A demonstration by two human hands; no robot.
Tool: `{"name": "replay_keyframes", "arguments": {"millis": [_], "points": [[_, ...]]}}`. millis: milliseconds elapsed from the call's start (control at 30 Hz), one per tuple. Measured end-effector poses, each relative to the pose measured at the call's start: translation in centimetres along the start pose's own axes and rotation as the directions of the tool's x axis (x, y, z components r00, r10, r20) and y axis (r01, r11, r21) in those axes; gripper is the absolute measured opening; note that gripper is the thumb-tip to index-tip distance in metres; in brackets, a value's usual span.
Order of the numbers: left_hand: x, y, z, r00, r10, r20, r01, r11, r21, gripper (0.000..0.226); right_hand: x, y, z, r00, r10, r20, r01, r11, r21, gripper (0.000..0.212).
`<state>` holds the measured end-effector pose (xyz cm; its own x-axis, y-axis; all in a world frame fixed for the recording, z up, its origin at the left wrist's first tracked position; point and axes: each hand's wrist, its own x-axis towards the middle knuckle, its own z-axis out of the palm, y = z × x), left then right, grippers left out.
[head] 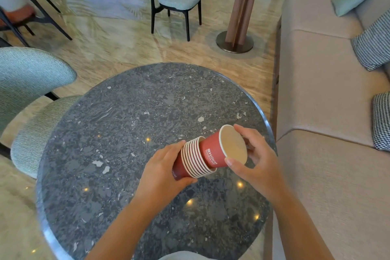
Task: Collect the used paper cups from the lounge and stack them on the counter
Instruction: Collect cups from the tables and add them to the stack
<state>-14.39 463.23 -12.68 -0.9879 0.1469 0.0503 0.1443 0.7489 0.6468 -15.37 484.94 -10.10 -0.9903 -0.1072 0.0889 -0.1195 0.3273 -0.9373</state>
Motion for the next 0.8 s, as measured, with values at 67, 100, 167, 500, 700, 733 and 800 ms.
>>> {"name": "replay_keyframes", "arguments": {"millis": [67,100,167,500,700,733,800], "points": [[0.0,0.1,0.0,1.000,0.008,0.000,-0.008,1.000,-0.003,0.087,0.1,0.0,0.3,1.000,0.003,0.028,-0.003,1.000,-0.006,0.059],[0.0,0.1,0.0,1.000,0.009,0.000,-0.009,1.000,-0.006,0.087,0.1,0.0,0.5,0.999,0.008,0.042,-0.008,1.000,-0.012,0.059],[-0.1,0.2,-0.1,1.000,-0.001,-0.002,0.001,1.000,-0.020,0.087,0.1,0.1,0.6,0.997,0.025,0.069,-0.023,0.999,-0.027,0.061],[-0.3,1.4,-0.5,0.999,0.029,0.021,-0.028,0.998,-0.058,0.088,0.2,0.7,1.1,0.979,0.050,0.195,-0.044,0.998,-0.036,0.060],[-0.3,1.7,-0.5,1.000,0.020,0.014,-0.019,0.998,-0.060,0.088,0.3,1.0,1.3,0.972,0.074,0.225,-0.063,0.997,-0.053,0.063],[-0.3,1.7,-0.4,1.000,0.016,0.015,-0.015,0.998,-0.060,0.089,0.3,1.1,1.4,0.970,0.078,0.231,-0.067,0.996,-0.054,0.063],[-0.4,1.7,-0.4,1.000,0.005,0.018,-0.004,0.998,-0.060,0.089,0.4,1.1,1.5,0.968,0.085,0.237,-0.073,0.996,-0.060,0.062]]}}
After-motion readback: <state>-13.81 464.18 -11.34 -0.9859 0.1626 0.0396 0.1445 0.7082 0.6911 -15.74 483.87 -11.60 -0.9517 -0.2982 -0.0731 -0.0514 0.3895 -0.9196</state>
